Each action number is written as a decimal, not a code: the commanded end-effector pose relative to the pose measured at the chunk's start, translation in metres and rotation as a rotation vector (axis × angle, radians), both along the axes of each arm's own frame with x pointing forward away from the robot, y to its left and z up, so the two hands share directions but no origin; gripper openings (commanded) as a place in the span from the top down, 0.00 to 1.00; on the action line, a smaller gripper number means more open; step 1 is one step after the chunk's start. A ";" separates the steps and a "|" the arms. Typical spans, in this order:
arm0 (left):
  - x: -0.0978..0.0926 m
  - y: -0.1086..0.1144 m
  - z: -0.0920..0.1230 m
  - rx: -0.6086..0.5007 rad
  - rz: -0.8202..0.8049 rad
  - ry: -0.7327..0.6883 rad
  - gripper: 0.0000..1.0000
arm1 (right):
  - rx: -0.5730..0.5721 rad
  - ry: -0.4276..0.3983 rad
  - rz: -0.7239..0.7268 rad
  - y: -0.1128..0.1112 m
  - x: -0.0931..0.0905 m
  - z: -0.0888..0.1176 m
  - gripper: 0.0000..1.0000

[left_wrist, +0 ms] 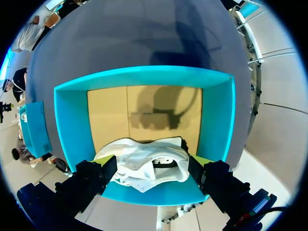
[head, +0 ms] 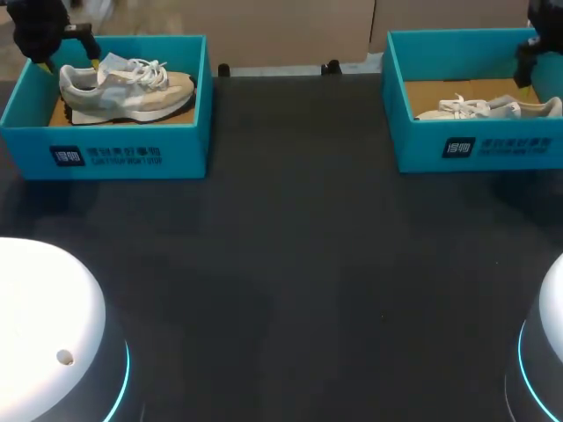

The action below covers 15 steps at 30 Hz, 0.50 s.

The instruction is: Take the shoe out of the shoebox, open the shoe tongue, remove and reinsert the insole, then place the shoe into the shoebox

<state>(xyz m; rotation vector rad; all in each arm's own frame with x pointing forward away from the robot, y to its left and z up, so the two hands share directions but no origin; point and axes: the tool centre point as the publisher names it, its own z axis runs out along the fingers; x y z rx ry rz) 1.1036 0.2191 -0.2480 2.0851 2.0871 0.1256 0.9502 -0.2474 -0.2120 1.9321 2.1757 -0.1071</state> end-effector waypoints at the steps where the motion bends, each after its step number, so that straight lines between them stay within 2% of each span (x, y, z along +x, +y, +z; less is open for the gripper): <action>1: 0.000 0.000 0.000 0.002 -0.001 0.001 0.00 | 0.000 0.000 0.000 0.000 0.000 0.000 0.00; 6: 0.000 0.000 0.000 0.002 -0.001 0.001 0.00 | 0.000 0.000 0.000 0.000 0.000 0.000 0.00; 15: 0.043 0.021 -0.014 0.025 0.031 -0.040 0.00 | 0.000 0.000 0.000 0.000 0.000 0.000 0.00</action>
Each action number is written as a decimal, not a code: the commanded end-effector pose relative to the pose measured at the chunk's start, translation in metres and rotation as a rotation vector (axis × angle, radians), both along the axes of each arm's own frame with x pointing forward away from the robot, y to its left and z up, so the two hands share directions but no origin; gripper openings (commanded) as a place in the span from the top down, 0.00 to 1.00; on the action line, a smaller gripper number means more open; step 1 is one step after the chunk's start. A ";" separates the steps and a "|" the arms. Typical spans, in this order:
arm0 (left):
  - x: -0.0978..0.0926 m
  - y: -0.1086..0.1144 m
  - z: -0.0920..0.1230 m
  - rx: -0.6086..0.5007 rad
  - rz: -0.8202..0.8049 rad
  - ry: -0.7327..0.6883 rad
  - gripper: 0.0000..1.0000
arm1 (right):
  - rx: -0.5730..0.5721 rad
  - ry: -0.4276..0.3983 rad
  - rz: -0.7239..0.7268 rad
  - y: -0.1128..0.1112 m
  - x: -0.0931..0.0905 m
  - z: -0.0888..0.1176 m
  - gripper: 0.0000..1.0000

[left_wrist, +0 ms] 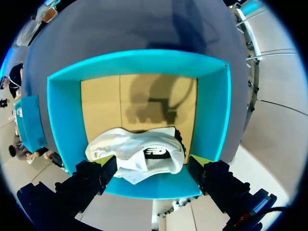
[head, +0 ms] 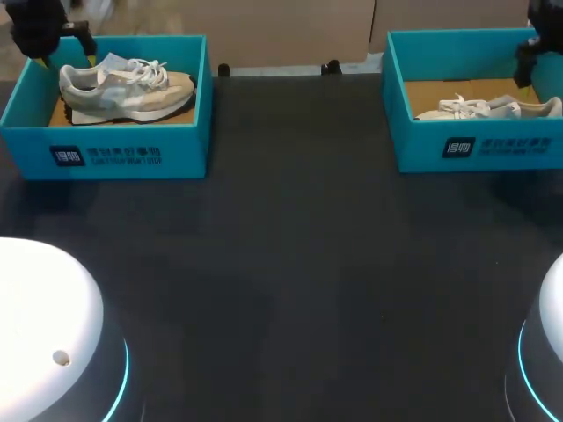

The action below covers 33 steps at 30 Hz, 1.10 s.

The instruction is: Take the shoe out of the shoebox, open the shoe tongue, remove and reinsert the insole, then place the shoe into the shoebox

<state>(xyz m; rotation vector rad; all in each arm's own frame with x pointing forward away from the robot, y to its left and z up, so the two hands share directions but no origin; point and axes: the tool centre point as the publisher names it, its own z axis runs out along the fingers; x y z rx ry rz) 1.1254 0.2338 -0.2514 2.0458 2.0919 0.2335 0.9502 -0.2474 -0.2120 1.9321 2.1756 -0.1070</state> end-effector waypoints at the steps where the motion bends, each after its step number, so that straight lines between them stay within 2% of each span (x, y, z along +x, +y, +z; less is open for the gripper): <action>1: 0.025 0.008 -0.011 -0.008 0.008 0.025 0.00 | 0.000 0.000 0.000 0.000 0.000 0.000 0.00; 4: 0.040 0.019 -0.015 -0.003 0.033 0.025 0.00 | 0.000 0.000 0.000 0.000 0.000 0.000 0.00; 13: 0.061 0.035 -0.021 0.025 0.078 0.028 0.00 | 0.000 0.000 0.000 0.000 0.000 0.000 0.00; 14: 0.063 0.036 -0.023 0.029 0.083 0.031 0.02 | 0.000 0.000 0.000 0.000 0.000 0.000 0.00; 16: 0.064 0.038 -0.026 0.037 0.088 0.035 0.20 | 0.000 0.000 0.000 0.000 0.000 0.000 0.00; 17: 0.064 0.039 -0.027 0.040 0.090 0.035 0.26 | 0.000 0.000 0.000 0.000 0.000 0.000 0.00; 22: 0.062 0.046 -0.031 0.048 0.098 0.040 0.26 | 0.000 0.000 0.000 0.000 0.000 0.000 0.00; 23: 0.061 0.047 -0.033 0.055 0.092 0.042 0.29 | 0.000 0.000 0.000 0.000 0.000 0.000 0.00; 25: 0.059 0.050 -0.036 0.057 0.085 0.049 0.42 | 0.000 0.000 0.000 0.000 0.000 0.000 0.00; 27: 0.057 0.053 -0.040 0.062 0.082 0.057 0.47 | 0.000 0.000 0.000 0.000 0.000 0.000 0.00; 33: 0.055 0.058 -0.050 0.063 0.089 0.090 0.51 | 0.000 0.000 0.000 0.000 0.000 0.000 0.00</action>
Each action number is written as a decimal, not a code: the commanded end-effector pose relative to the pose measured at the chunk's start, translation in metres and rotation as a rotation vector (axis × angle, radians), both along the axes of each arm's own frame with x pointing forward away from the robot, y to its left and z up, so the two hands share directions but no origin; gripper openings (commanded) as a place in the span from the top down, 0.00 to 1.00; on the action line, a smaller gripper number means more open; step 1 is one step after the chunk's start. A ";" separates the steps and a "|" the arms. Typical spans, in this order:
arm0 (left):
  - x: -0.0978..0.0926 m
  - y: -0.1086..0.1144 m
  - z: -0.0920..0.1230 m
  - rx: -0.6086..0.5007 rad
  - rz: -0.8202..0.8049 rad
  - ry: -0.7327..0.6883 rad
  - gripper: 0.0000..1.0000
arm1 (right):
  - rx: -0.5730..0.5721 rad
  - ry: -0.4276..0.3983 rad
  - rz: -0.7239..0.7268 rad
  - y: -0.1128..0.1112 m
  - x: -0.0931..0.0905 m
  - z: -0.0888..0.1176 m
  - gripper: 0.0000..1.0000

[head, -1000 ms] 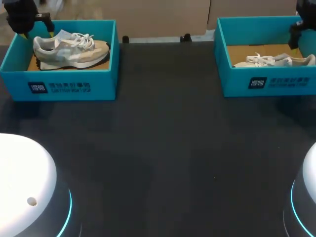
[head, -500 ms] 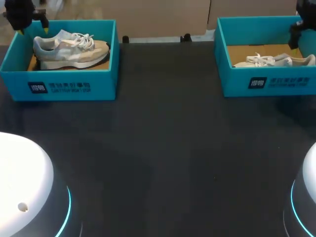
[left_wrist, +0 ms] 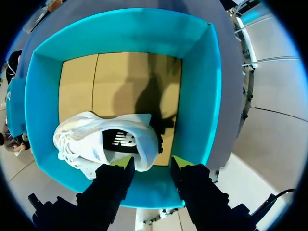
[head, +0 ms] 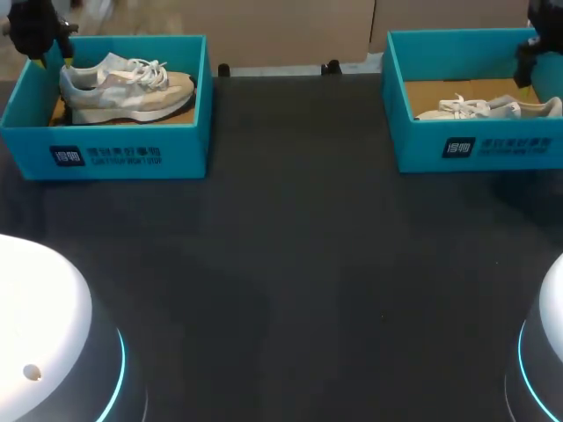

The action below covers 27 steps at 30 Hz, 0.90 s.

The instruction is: Take the shoe out of the shoebox, open the shoe tongue, remove and reinsert the insole, then place the shoe into the shoebox

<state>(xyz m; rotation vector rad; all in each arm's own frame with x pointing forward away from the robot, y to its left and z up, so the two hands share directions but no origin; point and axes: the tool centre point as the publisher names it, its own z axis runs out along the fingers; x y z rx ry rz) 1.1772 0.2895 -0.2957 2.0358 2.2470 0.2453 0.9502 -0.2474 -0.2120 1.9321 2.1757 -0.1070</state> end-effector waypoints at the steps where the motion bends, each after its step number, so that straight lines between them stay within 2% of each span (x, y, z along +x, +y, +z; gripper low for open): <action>1: 0.004 0.003 -0.007 -0.007 0.008 0.019 0.51 | 0.000 0.000 0.000 0.000 0.000 0.000 0.00; 9: 0.004 0.004 -0.016 0.002 -0.003 0.029 0.50 | 0.000 0.000 0.000 0.000 0.000 0.000 0.00; 11: 0.005 0.004 -0.020 0.003 0.001 0.037 0.39 | 0.000 0.000 0.000 0.000 0.000 0.000 0.00; 13: 0.005 0.004 -0.022 -0.003 0.010 0.045 0.15 | 0.000 0.000 0.000 0.000 0.000 0.000 0.00; 15: 0.005 0.003 -0.024 -0.002 0.008 0.046 0.18 | 0.000 0.000 0.000 0.000 0.000 0.000 0.00; 19: 0.006 0.000 -0.027 -0.005 0.011 0.061 0.09 | 0.000 0.000 0.000 0.000 0.000 0.000 0.00; 21: 0.008 0.000 -0.031 -0.006 0.015 0.075 0.15 | 0.000 0.000 0.000 0.000 0.000 0.000 0.00; 27: 0.014 0.002 -0.042 -0.008 0.023 0.121 0.13 | 0.000 0.000 0.000 0.000 0.000 0.000 0.00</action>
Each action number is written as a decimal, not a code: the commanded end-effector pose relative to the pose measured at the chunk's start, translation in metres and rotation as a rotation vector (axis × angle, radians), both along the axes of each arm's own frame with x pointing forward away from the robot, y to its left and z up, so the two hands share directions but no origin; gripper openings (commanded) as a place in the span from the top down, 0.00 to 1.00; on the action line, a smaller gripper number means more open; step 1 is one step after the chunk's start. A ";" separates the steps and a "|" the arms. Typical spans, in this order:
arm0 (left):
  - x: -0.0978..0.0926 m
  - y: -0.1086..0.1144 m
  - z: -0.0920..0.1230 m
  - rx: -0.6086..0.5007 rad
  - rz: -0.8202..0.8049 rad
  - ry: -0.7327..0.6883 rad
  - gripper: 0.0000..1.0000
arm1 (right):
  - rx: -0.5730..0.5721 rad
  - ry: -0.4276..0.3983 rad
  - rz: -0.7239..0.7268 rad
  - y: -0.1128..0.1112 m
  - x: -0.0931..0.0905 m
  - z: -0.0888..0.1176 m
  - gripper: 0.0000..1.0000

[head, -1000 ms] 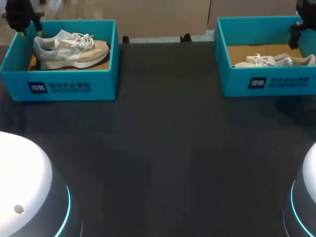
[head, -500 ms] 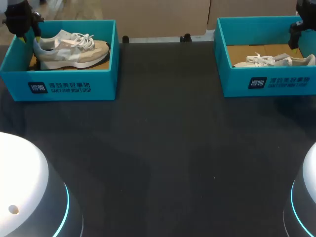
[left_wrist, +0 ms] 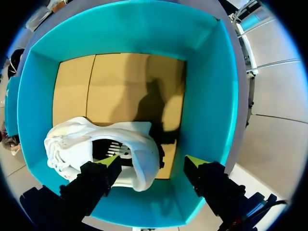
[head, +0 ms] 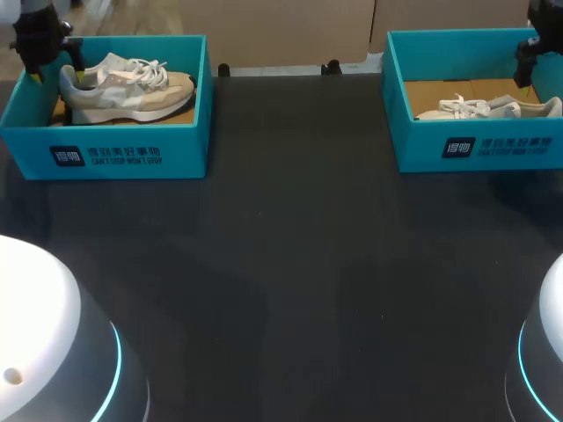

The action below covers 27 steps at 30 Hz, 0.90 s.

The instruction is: Take the shoe out of the shoebox, open the shoe tongue, remove and reinsert the insole, then place the shoe into the shoebox

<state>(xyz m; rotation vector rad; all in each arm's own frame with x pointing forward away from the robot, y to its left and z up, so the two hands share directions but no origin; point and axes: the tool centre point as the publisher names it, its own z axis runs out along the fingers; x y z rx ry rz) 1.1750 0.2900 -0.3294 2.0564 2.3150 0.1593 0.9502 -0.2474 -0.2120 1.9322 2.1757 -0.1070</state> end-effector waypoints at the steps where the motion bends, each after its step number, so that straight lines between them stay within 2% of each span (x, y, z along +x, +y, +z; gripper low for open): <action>1: 0.017 0.002 -0.011 0.001 0.004 0.040 0.13 | 0.000 0.000 0.000 0.000 0.000 0.000 0.00; 10: 0.020 0.007 -0.024 -0.006 -0.019 0.049 0.15 | 0.000 0.000 0.000 0.000 0.000 0.000 0.00; 15: 0.019 0.005 -0.032 -0.006 -0.036 0.058 0.25 | 0.000 0.000 0.000 0.000 0.000 0.000 0.00; 16: 0.019 0.004 -0.035 -0.006 -0.038 0.061 0.35 | 0.000 0.000 0.000 0.000 0.000 0.000 0.00; 22: 0.018 0.002 -0.043 -0.001 -0.049 0.074 0.42 | 0.000 0.000 0.000 0.000 0.000 0.000 0.00; 27: 0.019 0.003 -0.051 0.010 -0.060 0.080 0.39 | 0.000 0.000 0.000 0.000 0.000 0.000 0.00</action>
